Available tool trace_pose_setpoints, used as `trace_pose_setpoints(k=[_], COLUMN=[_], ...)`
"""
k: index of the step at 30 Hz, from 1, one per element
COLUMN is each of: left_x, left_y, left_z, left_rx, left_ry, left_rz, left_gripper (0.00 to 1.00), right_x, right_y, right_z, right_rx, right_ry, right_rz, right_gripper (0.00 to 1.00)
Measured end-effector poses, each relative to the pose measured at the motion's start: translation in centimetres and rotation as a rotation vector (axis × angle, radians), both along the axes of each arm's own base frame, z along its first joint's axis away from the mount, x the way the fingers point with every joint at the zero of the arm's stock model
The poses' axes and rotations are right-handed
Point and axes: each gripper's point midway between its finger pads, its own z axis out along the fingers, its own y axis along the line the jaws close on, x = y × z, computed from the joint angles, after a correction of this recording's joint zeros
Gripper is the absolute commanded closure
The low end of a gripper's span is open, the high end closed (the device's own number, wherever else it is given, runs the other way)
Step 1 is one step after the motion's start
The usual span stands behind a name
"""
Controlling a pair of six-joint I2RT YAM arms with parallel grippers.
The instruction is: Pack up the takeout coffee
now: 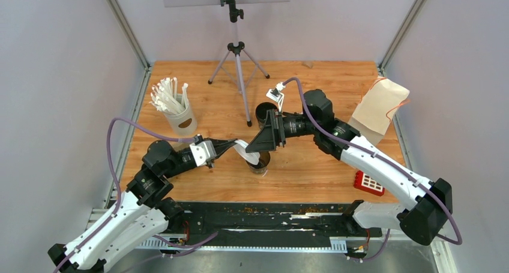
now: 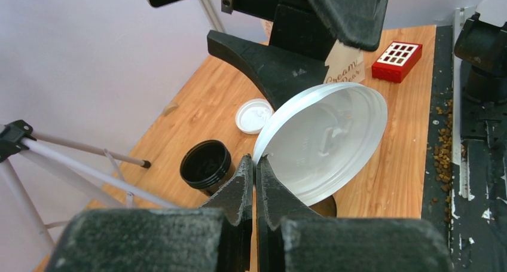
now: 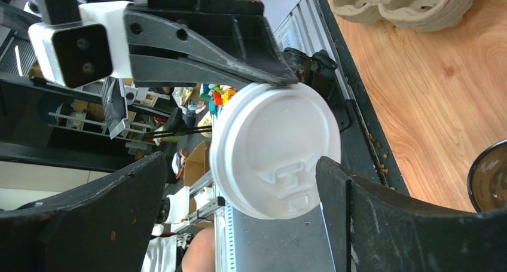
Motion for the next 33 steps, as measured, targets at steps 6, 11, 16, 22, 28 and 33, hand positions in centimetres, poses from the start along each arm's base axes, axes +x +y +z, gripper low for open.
trace_pose_setpoints(k=[6, 11, 16, 22, 28, 33], left_x=[-0.2, -0.2, -0.2, -0.1, -0.2, -0.2], left_y=[0.3, 0.3, 0.3, 0.3, 0.3, 0.3], left_z=[0.4, 0.4, 0.4, 0.4, 0.4, 0.4], left_rx=[-0.004, 0.000, 0.003, 0.008, 0.009, 0.010], left_ry=[-0.033, -0.046, -0.051, -0.060, -0.066, -0.067], left_rz=[0.002, 0.003, 0.003, 0.004, -0.003, -0.003], left_gripper=[1.00, 1.00, 1.00, 1.00, 1.00, 1.00], right_x=[0.4, 0.3, -0.1, -0.6, -0.8, -0.8], right_y=[0.4, 0.5, 0.4, 0.5, 0.9, 1.0], right_z=[-1.2, -2.0, -1.9, -2.2, -3.3, -3.6], right_rx=[-0.031, -0.050, -0.047, -0.055, -0.081, -0.088], right_ry=[0.034, 0.061, 0.063, 0.070, 0.093, 0.102], right_rz=[0.003, 0.021, 0.045, 0.067, 0.087, 0.091], right_gripper=[0.03, 0.03, 0.05, 0.01, 0.00, 0.05])
